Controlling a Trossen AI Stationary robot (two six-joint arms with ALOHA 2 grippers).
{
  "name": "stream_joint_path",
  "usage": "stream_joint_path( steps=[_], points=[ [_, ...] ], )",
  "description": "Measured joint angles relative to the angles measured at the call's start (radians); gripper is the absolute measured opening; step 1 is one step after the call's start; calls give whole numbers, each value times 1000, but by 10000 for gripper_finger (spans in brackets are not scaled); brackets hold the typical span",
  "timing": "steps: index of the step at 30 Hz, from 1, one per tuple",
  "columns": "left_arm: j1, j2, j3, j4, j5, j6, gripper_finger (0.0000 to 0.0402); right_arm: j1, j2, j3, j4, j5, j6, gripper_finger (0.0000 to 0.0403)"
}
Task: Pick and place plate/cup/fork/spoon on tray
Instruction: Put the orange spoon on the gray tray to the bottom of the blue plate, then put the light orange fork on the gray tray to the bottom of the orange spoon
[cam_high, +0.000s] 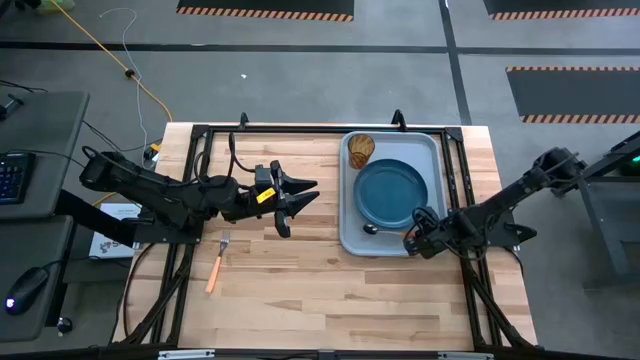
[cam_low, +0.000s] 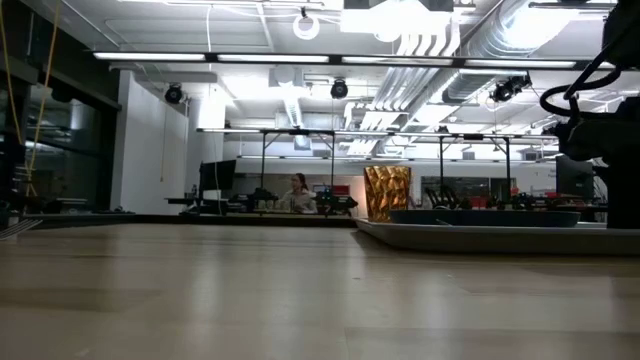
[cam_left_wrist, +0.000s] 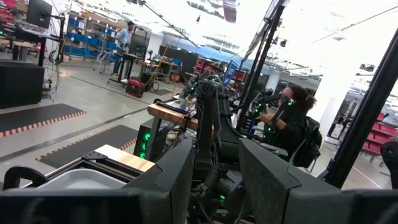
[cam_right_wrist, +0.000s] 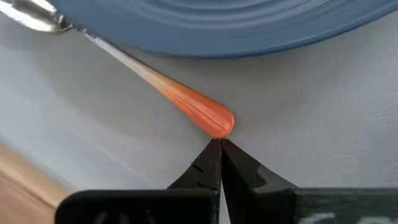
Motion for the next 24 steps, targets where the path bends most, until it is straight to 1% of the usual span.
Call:
stream_joint_path(
  steps=[3, 6, 7, 9, 10, 12, 14, 16, 18, 20, 22, 24],
  points=[
    [0, 0, 0, 0, 0, 0, 122, -13, -1, 0, -5, -13, -12, 0],
    [0, 0, 0, 0, 0, 8, 122, -15, -22, 1, -16, -77, -58, 0],
    [0, 0, 0, 0, 0, 18, 122, -10, -34, 5, -36, -102, -66, 0],
    [0, -4, 0, -4, 0, 39, 122, 9, -69, 31, -81, -106, -86, 0],
    [0, -10, 0, -11, 0, 49, 122, 21, -89, 52, -95, -92, -95, 0],
    [0, -18, 1, -9, 0, 59, 122, 50, -134, 89, -99, -32, -137, 0],
    [-1, -37, 1, -48, 0, 54, 122, 79, -177, 124, -44, 46, -200, 0],
    [-1, -56, 1, -101, -6, 0, 122, 103, -216, 147, 50, 139, -266, 0],
    [2, -91, 1, -236, -6, -87, 128, 118, -239, 151, 148, 220, -327, 0],
    [14, -127, 2, -389, -6, -196, 140, 121, -251, 151, 210, 273, -369, 0],
    [22, -164, 3, -583, -6, -329, 157, 116, -251, 151, 227, 303, -383, 0],
    [23, -184, 2, -774, -4, -464, 177, 107, -247, 151, 210, 307, -381, 0]
  ],
)
